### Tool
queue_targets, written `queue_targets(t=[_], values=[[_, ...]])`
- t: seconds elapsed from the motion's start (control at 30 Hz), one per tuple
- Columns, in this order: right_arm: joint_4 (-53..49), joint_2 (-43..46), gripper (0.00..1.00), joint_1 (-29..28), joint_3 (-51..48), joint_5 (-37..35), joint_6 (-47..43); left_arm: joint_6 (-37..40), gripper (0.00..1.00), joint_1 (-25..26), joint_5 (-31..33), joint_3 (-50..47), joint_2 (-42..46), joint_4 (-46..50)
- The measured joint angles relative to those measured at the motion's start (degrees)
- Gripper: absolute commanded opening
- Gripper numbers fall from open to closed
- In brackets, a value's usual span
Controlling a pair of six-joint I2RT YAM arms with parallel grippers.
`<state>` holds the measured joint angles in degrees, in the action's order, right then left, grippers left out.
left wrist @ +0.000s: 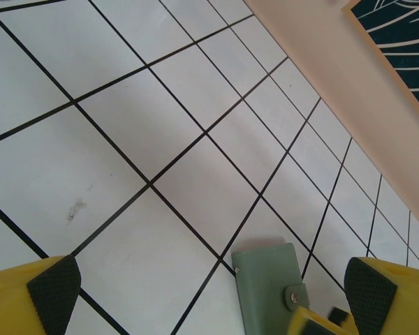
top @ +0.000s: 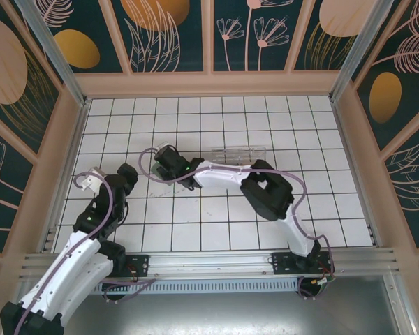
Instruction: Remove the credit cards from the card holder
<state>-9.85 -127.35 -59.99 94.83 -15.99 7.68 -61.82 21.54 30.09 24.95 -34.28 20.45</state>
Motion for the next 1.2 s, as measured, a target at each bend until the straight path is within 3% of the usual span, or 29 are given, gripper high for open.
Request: queue_targets(t=[0.3,0.4,0.57,0.73,0.97,1.2], values=[[-4.20,-5.16,0.50,0.28,6.16,-0.02,-1.86,0.02,0.99,0.00,-0.22,-0.31,0.39,0.83],[-4.26,-5.16,0.45,0.68,6.10,0.00,-1.92,0.02,0.99,0.00,-0.59,-0.52,0.39,0.81],[-4.09,-5.16,0.29,1.64,5.57,0.92,-2.47,0.00,0.98,0.00,-1.16,-0.81,0.37,0.79],[-3.39,-5.14,0.00,2.16,5.42,1.51,-2.84,0.02,0.99,0.00,-1.33,-0.81,0.37,0.81],[-1.51,-3.41,0.00,2.40,2.89,3.93,-0.66,0.04,0.98,0.00,-1.77,-0.87,0.09,0.76],[-2.01,4.07,0.00,2.40,-6.58,10.23,8.44,1.51,0.97,0.00,-5.70,-1.86,-1.68,-1.60]])
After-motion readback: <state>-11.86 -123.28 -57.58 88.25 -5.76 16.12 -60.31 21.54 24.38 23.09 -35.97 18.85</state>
